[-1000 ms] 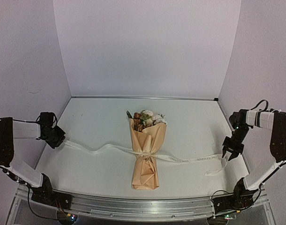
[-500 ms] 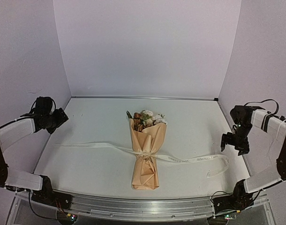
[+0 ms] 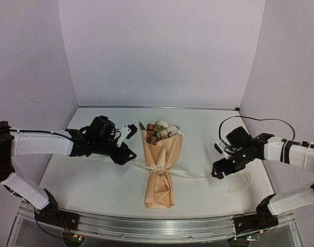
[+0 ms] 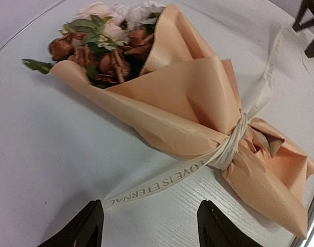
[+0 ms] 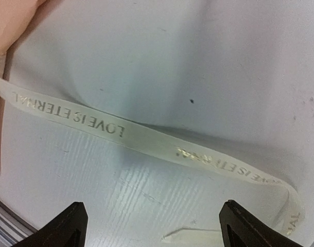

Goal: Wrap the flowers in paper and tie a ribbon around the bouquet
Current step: Pick up the half-tied ribbon from the center of the board.

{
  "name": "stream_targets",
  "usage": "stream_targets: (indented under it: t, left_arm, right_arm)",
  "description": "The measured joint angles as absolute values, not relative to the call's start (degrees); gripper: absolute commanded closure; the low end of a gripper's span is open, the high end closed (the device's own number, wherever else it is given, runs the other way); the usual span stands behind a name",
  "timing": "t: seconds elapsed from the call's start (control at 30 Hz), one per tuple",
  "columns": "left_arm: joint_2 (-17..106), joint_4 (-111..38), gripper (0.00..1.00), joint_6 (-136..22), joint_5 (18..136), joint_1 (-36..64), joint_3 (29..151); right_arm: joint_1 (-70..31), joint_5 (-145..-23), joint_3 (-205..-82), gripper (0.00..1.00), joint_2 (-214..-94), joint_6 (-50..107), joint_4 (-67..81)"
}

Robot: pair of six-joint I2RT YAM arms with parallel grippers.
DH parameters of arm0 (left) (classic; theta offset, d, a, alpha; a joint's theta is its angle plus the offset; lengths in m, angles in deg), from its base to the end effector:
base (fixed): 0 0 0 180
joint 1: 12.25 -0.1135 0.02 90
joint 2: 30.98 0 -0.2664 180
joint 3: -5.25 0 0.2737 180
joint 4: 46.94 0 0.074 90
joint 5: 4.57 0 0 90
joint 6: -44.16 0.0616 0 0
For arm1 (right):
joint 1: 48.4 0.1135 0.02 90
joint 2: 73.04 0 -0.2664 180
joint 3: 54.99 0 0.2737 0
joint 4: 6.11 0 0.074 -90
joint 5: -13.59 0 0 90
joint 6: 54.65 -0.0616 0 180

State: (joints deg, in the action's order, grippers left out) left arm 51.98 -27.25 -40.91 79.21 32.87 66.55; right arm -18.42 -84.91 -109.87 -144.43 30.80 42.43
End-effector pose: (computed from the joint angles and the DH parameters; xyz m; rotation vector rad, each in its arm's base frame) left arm 0.2375 -0.2479 0.1875 1.0398 2.0918 -0.4818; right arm 0.2157 0.1350 0.1659 -0.6482 2.6679 0.3751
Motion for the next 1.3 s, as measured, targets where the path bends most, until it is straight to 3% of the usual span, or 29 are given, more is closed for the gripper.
stream_targets:
  t: [0.27, 0.63, 0.7, 0.8, 0.9, 1.03, 1.1, 1.13, 1.3]
  left_arm:
    - [62.49, -28.28, 0.34, -22.09, 76.52, 35.12, 67.12]
    - [68.98, -35.01, 0.36, -11.01, 79.20, 37.20, 67.19]
    - [69.96, -36.54, 0.42, -10.38, 79.70, 37.20, 67.19]
    - [70.72, -38.06, 0.60, -9.63, 79.97, 37.20, 67.19]
    - [70.77, -39.18, 0.72, -9.35, 80.13, 37.20, 67.19]
    - [70.77, -41.13, 0.91, -9.25, 80.74, 37.20, 66.95]
    - [70.77, -41.65, 0.98, -9.14, 81.09, 37.20, 66.88]
    - [70.77, -41.90, 1.00, -9.69, 81.14, 37.20, 66.85]
    - [70.75, -42.81, 1.00, -11.30, 81.41, 37.20, 66.28]
  right_arm:
    - [-8.37, -85.06, -107.71, 0.05, -150.43, 42.75, 29.42]
    - [-1.40, -80.80, -109.47, 0.06, -161.22, 55.44, 20.97]
    - [-0.74, -79.52, -110.39, 0.08, -162.95, 56.43, 19.45]
    - [-0.04, -77.81, -111.81, 0.12, -165.20, 56.96, 17.76]
    - [0.41, -76.75, -112.97, 0.26, -166.75, 56.91, 16.81]
    - [0.53, -74.72, -114.26, 0.77, -167.80, 55.35, 16.46]
    - [0.53, -73.88, -114.62, 0.96, -167.80, 54.52, 16.49]
    - [0.53, -73.53, -114.87, 1.00, -167.80, 54.16, 16.60]
    - [0.53, -71.88, -116.85, 1.00, -167.80, 50.41, 19.01]
